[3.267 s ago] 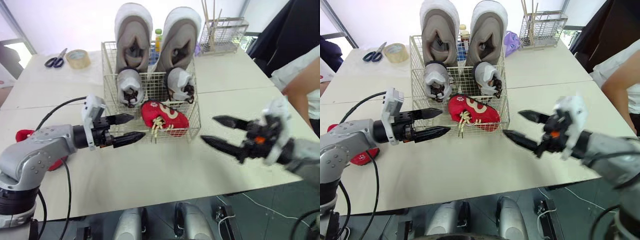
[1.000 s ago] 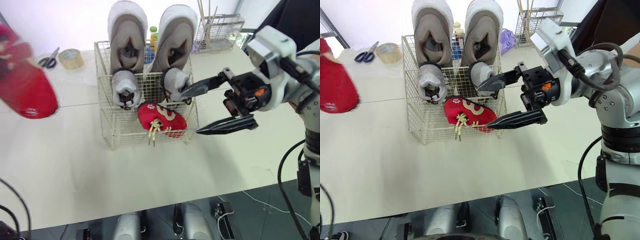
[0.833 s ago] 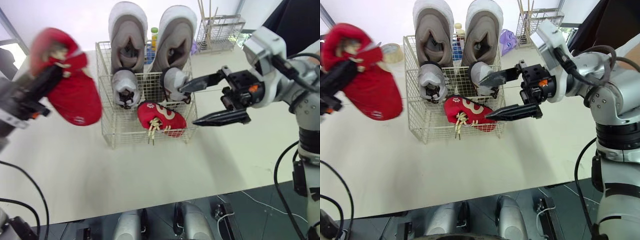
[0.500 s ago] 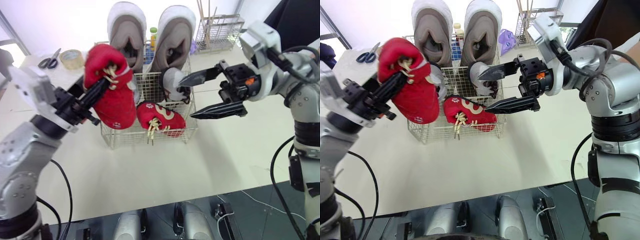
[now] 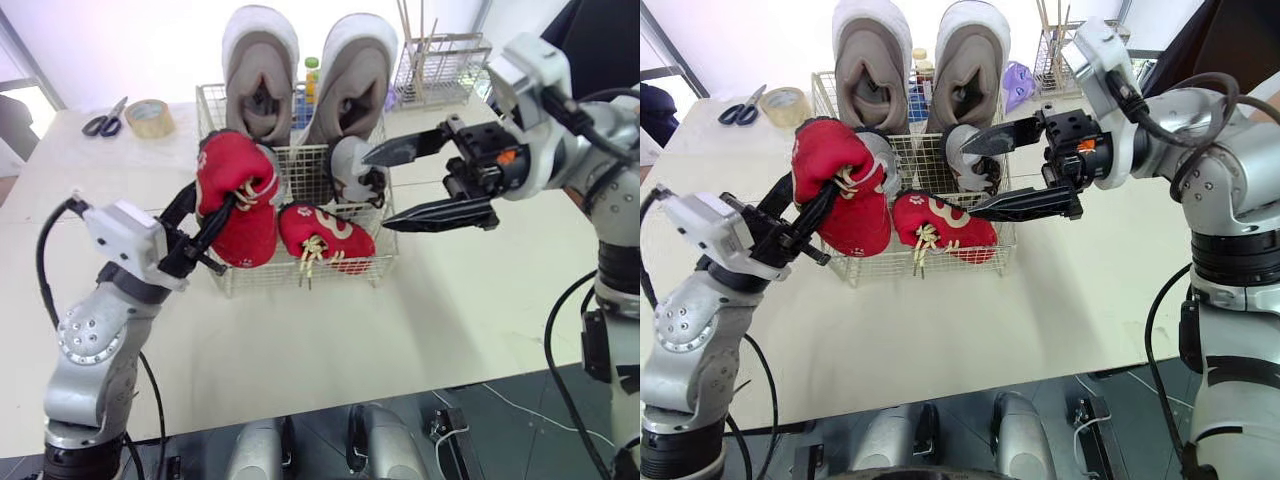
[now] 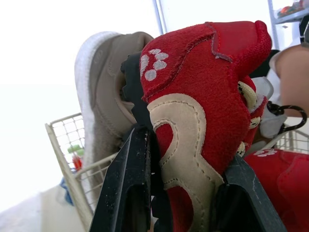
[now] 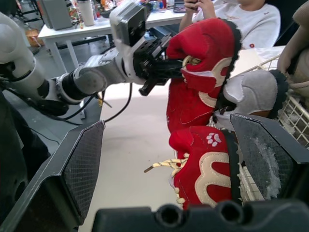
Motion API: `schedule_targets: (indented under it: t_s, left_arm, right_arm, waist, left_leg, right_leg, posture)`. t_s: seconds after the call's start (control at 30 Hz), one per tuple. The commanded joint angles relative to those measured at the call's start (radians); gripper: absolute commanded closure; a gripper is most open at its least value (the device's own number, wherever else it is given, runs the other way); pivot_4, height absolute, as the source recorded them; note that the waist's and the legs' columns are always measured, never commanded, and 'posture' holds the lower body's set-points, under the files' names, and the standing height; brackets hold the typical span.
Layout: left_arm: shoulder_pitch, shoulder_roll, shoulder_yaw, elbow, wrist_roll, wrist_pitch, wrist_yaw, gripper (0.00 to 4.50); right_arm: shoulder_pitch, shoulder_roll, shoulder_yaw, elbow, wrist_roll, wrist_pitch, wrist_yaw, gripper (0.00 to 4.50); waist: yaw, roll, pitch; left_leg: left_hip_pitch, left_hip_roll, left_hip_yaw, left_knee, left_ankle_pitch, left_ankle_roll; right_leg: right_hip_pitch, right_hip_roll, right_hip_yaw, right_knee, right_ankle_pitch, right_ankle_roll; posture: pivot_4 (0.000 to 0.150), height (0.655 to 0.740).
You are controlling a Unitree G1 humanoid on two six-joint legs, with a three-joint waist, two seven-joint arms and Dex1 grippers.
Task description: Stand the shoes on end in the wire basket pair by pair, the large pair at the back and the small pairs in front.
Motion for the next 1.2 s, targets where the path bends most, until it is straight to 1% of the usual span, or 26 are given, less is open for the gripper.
schedule_targets:
  t_s: [0.03,0.13,0.2,0.37,0.5,0.57,0.67,0.73,0.8,0.9,0.93,0.97,1.03,1.1,1.13,1.2]
  left_arm:
    - [0.071,-0.024,-0.054,0.098,0.078,-0.064,-0.026,3.74]
    - [0.072,-0.037,-0.085,0.177,0.16,-0.179,-0.03,3.74]
    - [0.011,-0.048,-0.088,0.215,0.181,-0.215,-0.012,3.74]
    - [-0.092,-0.048,-0.086,0.228,0.198,-0.239,0.009,3.74]
    - [-0.098,-0.025,-0.109,0.226,0.244,-0.279,-0.018,3.74]
    - [-0.068,-0.032,-0.116,0.212,0.2,-0.223,-0.023,3.74]
    - [0.029,-0.04,-0.121,0.158,0.074,-0.062,-0.028,3.74]
    - [0.056,-0.037,-0.116,0.134,0.041,-0.02,-0.028,3.74]
    - [0.1,-0.012,-0.108,0.102,-0.021,0.099,-0.023,3.74]
    - [0.134,0.02,-0.093,0.079,-0.108,0.153,-0.074,3.74]
    - [0.136,0.027,-0.089,0.075,-0.122,0.159,-0.086,2.8]
    - [0.141,0.039,-0.084,0.071,-0.156,0.182,-0.109,2.47]
    - [0.151,0.061,-0.072,0.065,-0.205,0.229,-0.136,1.46]
    - [0.159,0.088,-0.048,0.047,-0.241,0.263,-0.15,0.36]
    - [0.155,0.099,-0.018,0.031,-0.286,0.294,-0.137,0.08]
    - [0.154,0.145,0.043,-0.009,-0.364,0.378,-0.1,0.08]
  right_arm:
    - [0.006,-0.001,-0.044,-0.037,0.031,0.006,-0.019,0.0]
    - [0.012,0.006,-0.046,-0.048,0.039,0.011,-0.037,0.0]
    - [0.021,0.005,-0.049,-0.042,0.041,0.006,-0.036,0.0]
    - [0.039,0.004,-0.056,-0.041,0.048,0.001,-0.038,0.0]
    - [0.045,0.005,-0.063,-0.05,0.058,0.008,-0.048,0.0]
    - [0.048,0.004,-0.067,-0.058,0.066,0.016,-0.056,0.0]
    - [0.057,-0.012,-0.076,-0.081,0.086,0.046,-0.068,0.0]
    - [0.064,-0.024,-0.08,-0.096,0.098,0.067,-0.072,0.0]
    - [0.083,-0.035,-0.086,-0.127,0.114,0.083,-0.079,0.0]
    - [0.101,-0.029,-0.097,-0.147,0.135,0.091,-0.103,0.0]
    - [0.104,-0.027,-0.099,-0.149,0.139,0.092,-0.11,0.0]
    - [0.109,-0.026,-0.099,-0.15,0.139,0.088,-0.113,0.0]
    - [0.119,-0.024,-0.099,-0.152,0.137,0.082,-0.118,0.0]
    - [0.126,-0.024,-0.102,-0.155,0.137,0.079,-0.119,0.0]
    - [0.129,-0.025,-0.103,-0.157,0.137,0.078,-0.121,0.0]
    - [0.138,-0.025,-0.106,-0.161,0.137,0.076,-0.125,0.0]
  waist:
    - [-0.001,0.001,-0.002]
    - [0.0,0.009,-0.008]
    - [0.002,0.011,-0.01]
    - [0.018,0.011,-0.01]
    - [0.022,0.011,-0.01]
    - [0.021,0.011,-0.01]
    - [0.018,0.012,-0.01]
    - [0.019,0.012,-0.01]
    - [0.019,0.012,-0.01]
    - [0.015,0.012,-0.01]
    - [0.015,0.012,-0.01]
    - [0.014,0.012,-0.01]
    - [0.015,0.012,-0.01]
    - [0.018,0.012,-0.01]
    - [0.017,0.012,-0.01]
    - [0.017,0.012,-0.01]
  left_leg:
    - [0.0,0.0,0.0,0.0,0.0,0.0]
    - [0.001,0.0,0.0,0.0,-0.002,0.003]
    - [0.002,-0.001,0.0,0.0,-0.003,0.006]
    - [0.002,-0.001,-0.001,0.001,-0.004,0.007]
    - [0.001,-0.001,-0.002,0.002,-0.004,0.007]
    - [0.001,-0.001,-0.002,0.002,-0.004,0.007]
    - [0.002,-0.001,-0.002,0.002,-0.004,0.007]
    - [0.002,-0.001,-0.003,0.001,-0.004,0.007]
    - [0.001,-0.001,-0.003,0.001,-0.004,0.007]
    - [0.002,-0.001,-0.003,0.001,-0.005,0.008]
    - [0.001,-0.001,-0.003,0.001,-0.005,0.008]
    - [0.001,-0.001,-0.003,0.001,-0.005,0.008]
    - [0.001,-0.001,-0.003,0.001,-0.005,0.008]
    - [0.001,-0.001,-0.003,0.001,-0.005,0.008]
    - [0.001,-0.001,-0.004,0.001,-0.005,0.008]
    - [0.001,-0.001,-0.004,0.001,-0.005,0.008]
  right_leg:
    - [0.001,0.0,0.0,0.0,0.0,0.0]
    - [0.002,-0.001,0.0,-0.001,0.0,0.0]
    - [0.003,-0.002,0.0,-0.001,0.0,0.0]
    - [0.003,-0.002,-0.002,0.0,0.0,0.0]
    - [0.004,-0.002,-0.003,0.0,0.0,0.0]
    - [0.004,-0.003,-0.003,0.0,0.0,0.0]
    - [0.004,-0.003,-0.003,0.0,0.0,0.0]
    - [0.004,-0.003,-0.003,0.0,0.0,0.0]
    - [0.004,-0.003,-0.004,0.0,0.0,0.0]
    - [0.004,-0.003,-0.004,-0.001,0.0,0.0]
    - [0.004,-0.003,-0.004,-0.001,0.0,0.0]
    - [0.004,-0.003,-0.004,-0.001,0.0,0.0]
    - [0.003,-0.003,-0.004,-0.001,0.0,0.0]
    - [0.003,-0.002,-0.004,-0.001,0.0,0.0]
    - [0.003,-0.002,-0.004,-0.001,0.0,0.0]
    - [0.003,-0.003,-0.004,-0.001,-0.001,-0.001]
  posture:
    - [0.15,0.74]
    - [0.15,0.74]
    - [0.15,0.74]
    - [0.15,0.74]
    - [0.15,0.74]
    - [0.15,0.74]
    - [0.15,0.74]
    - [0.15,0.74]
    - [0.15,0.74]
    - [0.15,0.74]
    - [0.15,0.74]
    - [0.15,0.74]
    - [0.15,0.74]
    - [0.15,0.74]
    - [0.15,0.74]
    - [0.15,0.74]
